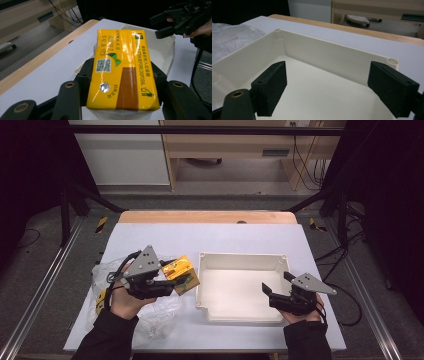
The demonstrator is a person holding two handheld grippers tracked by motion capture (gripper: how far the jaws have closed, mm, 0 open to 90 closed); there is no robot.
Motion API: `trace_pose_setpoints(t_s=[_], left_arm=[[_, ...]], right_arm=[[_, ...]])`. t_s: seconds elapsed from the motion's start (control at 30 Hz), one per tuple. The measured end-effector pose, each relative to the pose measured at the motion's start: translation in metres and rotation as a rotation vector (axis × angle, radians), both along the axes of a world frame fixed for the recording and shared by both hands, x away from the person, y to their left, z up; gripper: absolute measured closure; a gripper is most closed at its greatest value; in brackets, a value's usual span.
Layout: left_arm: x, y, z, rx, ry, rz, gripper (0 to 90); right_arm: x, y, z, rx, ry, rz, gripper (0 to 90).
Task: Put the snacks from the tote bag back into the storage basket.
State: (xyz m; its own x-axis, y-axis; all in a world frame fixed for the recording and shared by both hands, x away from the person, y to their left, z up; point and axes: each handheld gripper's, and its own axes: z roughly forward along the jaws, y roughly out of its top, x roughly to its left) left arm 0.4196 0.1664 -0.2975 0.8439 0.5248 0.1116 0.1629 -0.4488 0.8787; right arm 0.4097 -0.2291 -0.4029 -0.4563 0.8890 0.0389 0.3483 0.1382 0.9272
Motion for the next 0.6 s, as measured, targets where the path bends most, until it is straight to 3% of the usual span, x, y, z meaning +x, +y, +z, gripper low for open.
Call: trace_pose_setpoints(t_s=[0.37,0.6], left_arm=[[0.006,-0.019,-0.004,0.004,0.013,-0.057,50.8],[0.009,-0.034,-0.008,0.042,0.012,-0.098,50.8]], right_arm=[[0.001,-0.002,0.0,0.001,-0.003,-0.005,15.7],[0.002,-0.003,0.0,0.001,-0.001,-0.008,15.7]])
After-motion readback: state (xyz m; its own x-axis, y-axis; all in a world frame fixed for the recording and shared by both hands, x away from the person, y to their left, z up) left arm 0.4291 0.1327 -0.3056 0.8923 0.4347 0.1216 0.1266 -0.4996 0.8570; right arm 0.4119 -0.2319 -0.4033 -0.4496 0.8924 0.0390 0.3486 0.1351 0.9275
